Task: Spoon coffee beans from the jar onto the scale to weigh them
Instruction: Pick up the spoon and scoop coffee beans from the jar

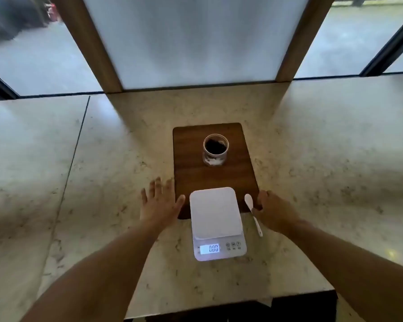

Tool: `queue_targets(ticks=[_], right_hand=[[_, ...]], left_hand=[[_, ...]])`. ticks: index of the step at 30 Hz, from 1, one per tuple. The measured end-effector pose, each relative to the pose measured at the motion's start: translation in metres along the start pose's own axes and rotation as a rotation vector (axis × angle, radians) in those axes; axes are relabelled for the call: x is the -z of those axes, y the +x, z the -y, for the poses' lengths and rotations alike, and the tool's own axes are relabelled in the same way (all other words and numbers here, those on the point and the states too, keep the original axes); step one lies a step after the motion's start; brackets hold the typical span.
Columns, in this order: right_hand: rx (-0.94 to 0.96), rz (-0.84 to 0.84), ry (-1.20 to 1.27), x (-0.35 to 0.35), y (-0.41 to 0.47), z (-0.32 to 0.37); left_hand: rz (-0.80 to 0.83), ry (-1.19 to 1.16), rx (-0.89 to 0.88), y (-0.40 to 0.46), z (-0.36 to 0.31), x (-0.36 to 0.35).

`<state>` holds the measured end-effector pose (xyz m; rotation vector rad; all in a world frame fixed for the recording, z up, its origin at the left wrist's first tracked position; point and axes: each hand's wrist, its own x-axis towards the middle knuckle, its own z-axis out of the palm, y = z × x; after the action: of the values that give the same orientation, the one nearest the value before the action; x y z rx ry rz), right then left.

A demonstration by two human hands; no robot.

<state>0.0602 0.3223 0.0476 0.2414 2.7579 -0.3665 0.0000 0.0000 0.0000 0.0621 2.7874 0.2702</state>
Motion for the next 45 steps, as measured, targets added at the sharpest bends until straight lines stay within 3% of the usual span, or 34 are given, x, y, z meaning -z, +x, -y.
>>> queue_targets(ticks=[4,14,23,27,30,36,45], right_hand=[[-0.117,0.12,0.034,-0.015,-0.011,-0.005],[-0.04,0.204,0.062,-0.025,-0.003,-0.017],[0.033,-0.003,0.39,-0.012,0.024,-0.018],[0.177,-0.124,0.544,0.017,0.048,0.004],[0.291,-0.261,0.446,0.035,0.068,0.021],[0.326,-0.452,0.239,0.059,0.1,0.04],[0.26,-0.465,-0.076,0.064,0.125,0.059]], left_hand=[[-0.069,0.034,-0.007,0.001,0.011,-0.019],[-0.134,0.022,0.043,0.002,0.008,-0.039],[-0.268,-0.01,0.027,0.003,0.009,-0.056],[-0.29,-0.024,0.041,0.004,0.007,-0.054],[-0.308,-0.025,0.035,0.004,0.009,-0.054],[-0.313,-0.029,0.034,0.005,0.008,-0.052],[-0.326,-0.025,0.034,0.007,0.009,-0.053]])
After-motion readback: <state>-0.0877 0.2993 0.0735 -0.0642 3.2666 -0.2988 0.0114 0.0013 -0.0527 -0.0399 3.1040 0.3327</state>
